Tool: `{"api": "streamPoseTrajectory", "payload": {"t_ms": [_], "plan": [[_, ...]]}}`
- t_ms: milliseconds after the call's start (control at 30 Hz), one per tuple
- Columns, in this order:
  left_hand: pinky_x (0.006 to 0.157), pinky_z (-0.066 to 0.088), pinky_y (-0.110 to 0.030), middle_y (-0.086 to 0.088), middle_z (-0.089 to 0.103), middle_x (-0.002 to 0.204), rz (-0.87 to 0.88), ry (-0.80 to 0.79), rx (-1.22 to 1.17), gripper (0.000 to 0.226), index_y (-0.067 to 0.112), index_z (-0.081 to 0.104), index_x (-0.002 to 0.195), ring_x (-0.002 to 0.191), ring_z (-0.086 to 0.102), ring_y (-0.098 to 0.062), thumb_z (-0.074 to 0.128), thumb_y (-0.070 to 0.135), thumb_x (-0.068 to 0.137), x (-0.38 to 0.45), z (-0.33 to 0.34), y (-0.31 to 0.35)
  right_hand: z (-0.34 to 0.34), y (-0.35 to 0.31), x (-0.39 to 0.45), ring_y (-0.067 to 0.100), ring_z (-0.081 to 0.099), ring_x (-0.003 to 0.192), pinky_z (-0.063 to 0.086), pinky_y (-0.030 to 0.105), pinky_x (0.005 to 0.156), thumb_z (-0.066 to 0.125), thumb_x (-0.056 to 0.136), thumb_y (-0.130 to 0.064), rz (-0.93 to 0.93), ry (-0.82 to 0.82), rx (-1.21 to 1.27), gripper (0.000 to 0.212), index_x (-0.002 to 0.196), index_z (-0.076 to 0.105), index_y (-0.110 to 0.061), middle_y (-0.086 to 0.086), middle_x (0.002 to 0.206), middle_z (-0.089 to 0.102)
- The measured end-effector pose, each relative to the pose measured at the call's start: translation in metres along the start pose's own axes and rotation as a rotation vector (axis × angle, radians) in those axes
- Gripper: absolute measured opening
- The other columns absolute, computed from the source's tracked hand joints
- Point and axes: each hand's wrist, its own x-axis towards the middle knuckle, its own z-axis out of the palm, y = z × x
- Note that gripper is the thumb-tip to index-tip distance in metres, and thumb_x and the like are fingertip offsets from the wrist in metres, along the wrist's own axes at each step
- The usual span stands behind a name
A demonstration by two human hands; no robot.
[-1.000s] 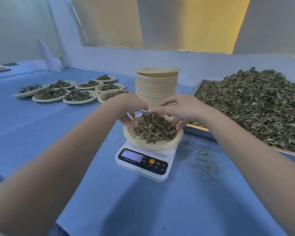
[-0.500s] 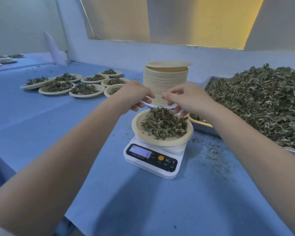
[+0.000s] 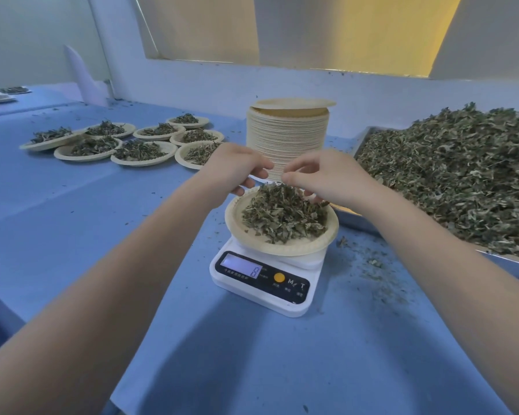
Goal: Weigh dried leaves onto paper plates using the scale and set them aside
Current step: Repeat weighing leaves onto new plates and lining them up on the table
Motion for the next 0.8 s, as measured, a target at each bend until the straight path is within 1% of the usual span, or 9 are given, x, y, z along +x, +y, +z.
{"api": "streamPoseTrajectory", "payload": {"t_ms": [100,167,267,333,400,500,567,667,800], "plan": [[0.045,0.039,-0.018,0.001,0.064,0.075,0.023,0.033,-0.037,0.013,0.016,0.071,0.083,0.050,0.045,-0.010,0.059,0.015,0.088,0.001,0.003,-0.004,0.005,-0.001,0.004,0.006,0.055,0.089,0.043,0.017,0.070,0.066,0.080,-0.053,-0.029,-0.085,-0.178,0.047,0.121,0.062,-0.028,-0.008,0.105,0.061],[0.046,0.038,-0.020,0.000,0.062,0.074,0.033,0.052,-0.067,0.013,0.014,0.070,0.084,0.050,0.043,-0.011,0.058,0.014,0.088,0.003,0.006,-0.006,0.012,-0.004,0.007,0.011,0.053,0.101,0.042,0.023,0.076,0.065,0.079,-0.055,-0.045,-0.161,-0.275,0.057,0.129,0.056,-0.029,-0.004,0.115,0.059],[0.046,0.035,-0.020,0.000,0.060,0.073,0.036,0.054,-0.087,0.013,0.009,0.070,0.091,0.050,0.042,-0.011,0.058,0.013,0.089,0.006,0.012,-0.004,0.020,-0.009,0.013,0.019,0.054,0.112,0.044,0.031,0.090,0.066,0.082,-0.049,-0.096,-0.210,-0.424,0.053,0.128,0.057,-0.025,0.001,0.123,0.059],[0.045,0.034,-0.020,0.000,0.059,0.072,0.038,0.049,-0.089,0.013,0.008,0.069,0.091,0.050,0.042,-0.011,0.057,0.012,0.089,0.008,0.016,-0.001,0.020,-0.013,0.015,0.019,0.057,0.108,0.043,0.027,0.084,0.068,0.084,-0.041,-0.138,-0.176,-0.490,0.040,0.119,0.064,-0.022,0.001,0.112,0.063],[0.046,0.035,-0.021,0.001,0.058,0.072,0.051,0.064,-0.084,0.013,0.013,0.068,0.085,0.053,0.043,-0.011,0.056,0.011,0.089,0.010,0.018,0.003,0.015,-0.016,0.015,0.015,0.059,0.095,0.041,0.024,0.074,0.071,0.082,-0.036,-0.155,-0.112,-0.434,0.031,0.109,0.070,-0.021,-0.003,0.096,0.061],[0.048,0.036,-0.022,0.003,0.056,0.072,0.086,0.134,-0.094,0.017,0.019,0.065,0.079,0.056,0.043,-0.012,0.054,0.010,0.088,0.013,0.017,0.009,0.001,-0.019,0.014,0.003,0.057,0.056,0.044,0.017,0.058,0.074,0.080,-0.029,-0.143,-0.024,-0.198,0.020,0.097,0.074,-0.020,-0.007,0.076,0.064],[0.049,0.034,-0.022,0.003,0.056,0.071,0.102,0.193,-0.139,0.021,0.021,0.064,0.076,0.055,0.042,-0.013,0.052,0.008,0.087,0.016,0.017,0.013,-0.010,-0.023,0.014,0.000,0.056,0.042,0.046,0.010,0.050,0.075,0.080,-0.022,-0.121,0.005,-0.041,0.016,0.094,0.075,-0.015,-0.009,0.062,0.063],[0.050,0.034,-0.023,0.003,0.057,0.071,0.095,0.241,-0.174,0.018,0.019,0.063,0.077,0.055,0.042,-0.013,0.052,0.010,0.088,0.018,0.018,0.018,-0.028,-0.026,0.015,0.001,0.060,0.045,0.049,0.011,0.048,0.077,0.079,-0.017,-0.099,0.072,0.030,0.020,0.097,0.074,-0.010,-0.006,0.068,0.065],[0.051,0.036,-0.024,0.002,0.058,0.075,0.109,0.141,-0.164,0.011,0.011,0.063,0.094,0.058,0.044,-0.014,0.053,0.014,0.090,0.018,0.032,0.028,-0.045,-0.020,0.014,0.015,0.068,0.059,0.056,0.018,0.058,0.077,0.079,-0.017,-0.078,0.165,0.088,0.021,0.097,0.073,-0.008,0.004,0.081,0.069]]}}
